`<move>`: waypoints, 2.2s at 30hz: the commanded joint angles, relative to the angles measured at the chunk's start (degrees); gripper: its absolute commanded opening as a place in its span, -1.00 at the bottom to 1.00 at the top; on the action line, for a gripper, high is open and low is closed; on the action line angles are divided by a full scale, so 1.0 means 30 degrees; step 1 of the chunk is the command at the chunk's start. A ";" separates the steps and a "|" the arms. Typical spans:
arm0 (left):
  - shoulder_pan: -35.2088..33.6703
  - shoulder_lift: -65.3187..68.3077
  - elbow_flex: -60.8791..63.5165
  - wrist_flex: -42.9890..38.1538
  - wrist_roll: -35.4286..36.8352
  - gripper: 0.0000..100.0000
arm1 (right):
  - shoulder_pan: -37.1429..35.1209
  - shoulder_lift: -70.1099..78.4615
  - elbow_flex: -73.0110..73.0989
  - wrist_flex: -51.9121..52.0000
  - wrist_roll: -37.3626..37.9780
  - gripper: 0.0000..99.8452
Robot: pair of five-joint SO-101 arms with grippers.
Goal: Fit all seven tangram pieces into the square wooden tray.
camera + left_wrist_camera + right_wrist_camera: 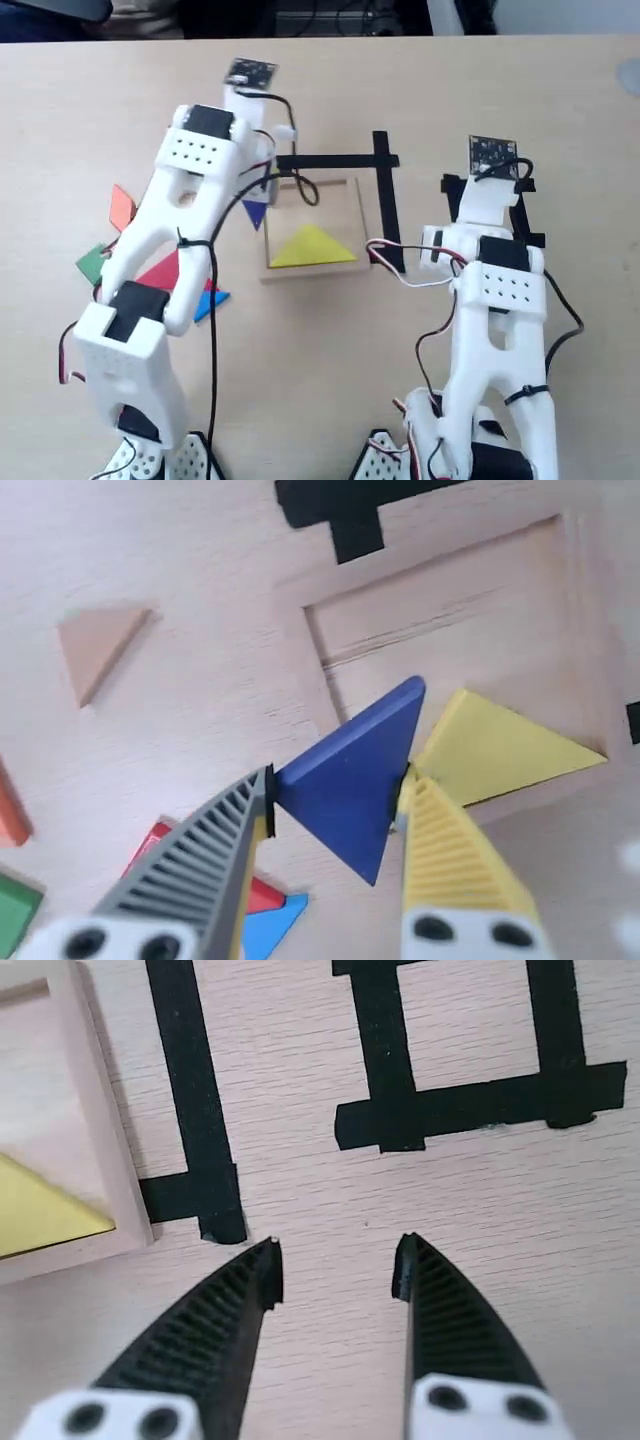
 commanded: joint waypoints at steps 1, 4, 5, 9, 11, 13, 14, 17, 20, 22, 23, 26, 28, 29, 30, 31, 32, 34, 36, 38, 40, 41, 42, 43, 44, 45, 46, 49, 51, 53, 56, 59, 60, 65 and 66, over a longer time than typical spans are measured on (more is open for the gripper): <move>0.0806 -0.1231 -0.0337 -0.1026 -0.1114 -0.91 | 0.1231 -0.0132 -0.0308 -0.0557 -0.0264 -0.61; 0.1070 -0.1231 -0.0337 -0.2022 -0.2432 -0.93 | 0.2344 -0.0044 -0.0308 -0.1319 -0.0996 -0.64; 0.1099 -0.1231 -0.0337 -0.2227 -0.2608 -0.93 | 0.2579 -0.0073 -0.0308 -0.1465 -0.1055 -0.67; 0.1070 -0.1260 -0.0337 -0.2813 -0.2755 -0.93 | 0.2608 -0.0073 -0.0308 -0.1436 -0.1026 -0.72; 0.1070 -0.1260 -0.0337 -0.3077 -0.2755 -0.93 | 0.2432 -0.0015 -0.0308 -0.1436 -0.1026 -0.72; 0.1099 -0.1260 -0.0337 -0.3429 -0.2755 -0.93 | 0.2315 -0.0015 -0.0278 -0.1436 -0.0996 -0.72; 0.1099 -0.1260 -0.0337 -0.3604 -0.2755 -0.93 | 0.2315 -0.0015 -0.0278 -0.1436 -0.0996 -0.72; 0.1099 -0.1260 -0.0337 -0.4308 -0.2579 -0.94 | 0.2315 -0.0015 -0.0249 -0.1465 -0.0996 -0.72; 0.1158 -0.1407 -0.0308 -0.5070 -0.2256 -0.94 | 0.2315 -0.0015 -0.0220 -0.1465 -0.0996 -0.72; 0.1451 -0.1963 0.0484 -0.6095 -0.1817 -0.94 | 0.2286 -0.0015 -0.0220 -0.1465 -0.0996 -0.72; 0.1656 -0.2432 0.1158 -0.6857 -0.1641 -0.94 | 0.2286 -0.0015 -0.0220 -0.1465 -0.0996 -0.72; 0.2476 -0.4864 0.4059 -0.9495 -0.1612 -0.94 | 0.2286 -0.0015 -0.0220 -0.1495 -0.0996 -0.72; 0.3062 -0.7033 0.6960 -1.1722 -0.1612 -0.94 | 0.2286 -0.0015 -0.0190 -0.1495 -0.0996 -0.72; 0.3238 -0.8205 0.8601 -1.3011 -0.1612 -0.94 | 0.2286 -0.0015 -0.0190 -0.1495 -0.0996 -0.72; 0.3326 -0.9465 1.0388 -1.4447 -0.1641 -0.94 | 0.2286 -0.0015 -0.0190 -0.1495 -0.0996 -0.72; 0.3326 -1.0725 1.2205 -1.5941 -0.1729 -0.94 | 0.2286 -0.0015 -0.0190 -0.1495 -0.0996 -0.72; 0.3267 -1.1839 1.4110 -1.7641 -0.1788 -0.94 | 0.2286 -0.0015 -0.0190 -0.1495 -0.0996 -0.72; 0.3121 -1.3861 1.7480 -2.0806 -0.1817 -0.94 | 0.2286 0.0015 -0.0161 -0.1495 -0.0996 -0.72; 0.2711 -1.4886 1.9853 -2.3326 -0.2139 -0.94 | 0.2286 0.0015 -0.0161 -0.1553 -0.0996 -0.72; 0.2359 -1.4886 2.0733 -2.4498 -0.2667 -0.94 | 0.2286 0.0015 0.0015 -0.1875 -0.0996 -0.73; 0.2095 -1.4564 2.0762 -2.4498 -0.3048 -0.94 | 0.2227 0.0015 0.0308 -0.2315 -0.0996 -0.73; 0.2095 -1.4330 2.0791 -2.4557 -0.3253 -0.94 | 0.2051 0.0015 0.0396 -0.2432 -0.0996 -0.73; 0.2125 -1.4212 2.0821 -2.4615 -0.3546 -0.94 | 0.1846 0.0015 0.0425 -0.2432 -0.0996 -0.73; 0.2330 -1.4037 2.0879 -2.4645 -0.3810 -0.94 | 0.1670 0.0015 0.0484 -0.2432 -0.0996 -0.73; 0.2652 -1.3890 2.0938 -2.4674 -0.4015 -0.94 | 0.1553 0.0015 0.0484 -0.2432 -0.0996 -0.73; 0.2974 -1.3744 2.1055 -2.4996 -0.4190 -0.94 | 0.1495 0.0015 0.0484 -0.2432 -0.0996 -0.73; 0.3326 -1.3509 2.1495 -2.5670 -0.4308 -0.94 | 0.1495 0.0015 0.0484 -0.2432 -0.0996 -0.73; 0.4264 -1.2601 2.3282 -2.9890 -0.5538 -0.94 | 0.1524 0.0015 0.0484 -0.2432 -0.0996 -0.73; 0.4469 -1.1722 2.4513 -3.3407 -0.7092 -0.94 | 0.1524 0.0015 0.0513 -0.2432 -0.0996 -0.73; 0.4440 -1.0491 2.5363 -3.6689 -0.8674 -0.94 | 0.1524 0.0015 0.0513 -0.2432 -0.0996 -0.73; 0.4000 -0.8322 2.5714 -4.0498 -1.0256 -0.94 | 0.1524 0.0015 0.0513 -0.2432 -0.0996 -0.73; 0.3648 -0.5744 2.5216 -4.2989 -1.1487 -0.94 | 0.1495 0.0044 0.0513 -0.2432 -0.0996 -0.73; 0.3619 -0.4835 2.4952 -4.3839 -1.1780 -0.94 | 0.1495 0.0044 0.0513 -0.2432 -0.0996 -0.73; 0.3707 -0.0059 2.3604 -4.8469 -1.4066 -0.94 | 0.1495 0.0044 0.0659 -0.2755 -0.0996 -0.73; 0.3766 0.0938 2.3458 -4.9436 -1.4740 -0.94 | 0.1495 0.0044 0.0894 -0.3106 -0.0996 -0.73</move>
